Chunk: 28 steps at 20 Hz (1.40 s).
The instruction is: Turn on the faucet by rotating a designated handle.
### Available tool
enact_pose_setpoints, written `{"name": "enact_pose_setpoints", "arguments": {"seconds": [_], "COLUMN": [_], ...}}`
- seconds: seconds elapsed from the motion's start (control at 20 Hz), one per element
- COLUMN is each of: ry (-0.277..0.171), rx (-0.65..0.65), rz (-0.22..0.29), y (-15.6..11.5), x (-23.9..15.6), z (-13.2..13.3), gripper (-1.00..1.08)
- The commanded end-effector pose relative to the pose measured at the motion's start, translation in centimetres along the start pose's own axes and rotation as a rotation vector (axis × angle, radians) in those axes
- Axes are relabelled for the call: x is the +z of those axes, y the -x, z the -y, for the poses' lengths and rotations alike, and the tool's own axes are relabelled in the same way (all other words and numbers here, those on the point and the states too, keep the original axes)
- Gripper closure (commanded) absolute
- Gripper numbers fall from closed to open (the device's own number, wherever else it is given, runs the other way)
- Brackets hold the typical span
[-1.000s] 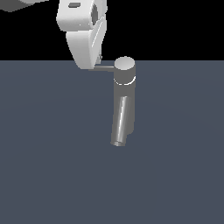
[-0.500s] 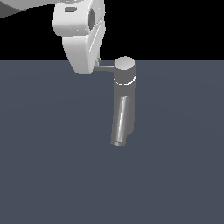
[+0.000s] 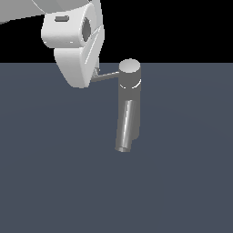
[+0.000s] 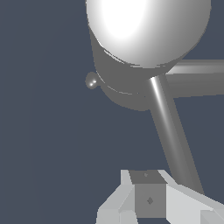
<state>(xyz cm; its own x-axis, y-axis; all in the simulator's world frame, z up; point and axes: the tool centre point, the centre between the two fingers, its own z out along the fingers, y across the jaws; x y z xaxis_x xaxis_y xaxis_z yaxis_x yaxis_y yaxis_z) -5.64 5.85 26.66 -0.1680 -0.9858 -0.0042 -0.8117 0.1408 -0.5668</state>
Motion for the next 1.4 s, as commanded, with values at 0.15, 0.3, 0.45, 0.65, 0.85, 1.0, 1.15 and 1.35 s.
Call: {"name": "enact_pose_setpoints", "arguments": {"seconds": [0.15, 0.3, 0.45, 0.65, 0.85, 1.0, 1.15, 1.35], "ry": [0.009, 0.003, 0.004, 0.004, 0.005, 0.006, 0.007, 0.007], "rx": [0.003, -0.006, -0.005, -0.004, -0.002, -0.002, -0.001, 0.000], "rz": [-0.010, 0.001, 0.000, -0.001, -0.003, -0.004, -0.005, -0.006], "y": [-0.4, 0.0, -0.5, -1.2, -1.9, -2.4, -2.9, -3.6], "x": [0.1, 0.0, 0.0, 0.0, 0.0, 0.0, 0.0, 0.0], "z": [-2.3, -2.0, -2.6, -3.4, -4.3, -4.9, -5.5, -6.3], "gripper": [1.08, 1.08, 1.08, 1.08, 1.08, 1.08, 1.08, 1.08]}}
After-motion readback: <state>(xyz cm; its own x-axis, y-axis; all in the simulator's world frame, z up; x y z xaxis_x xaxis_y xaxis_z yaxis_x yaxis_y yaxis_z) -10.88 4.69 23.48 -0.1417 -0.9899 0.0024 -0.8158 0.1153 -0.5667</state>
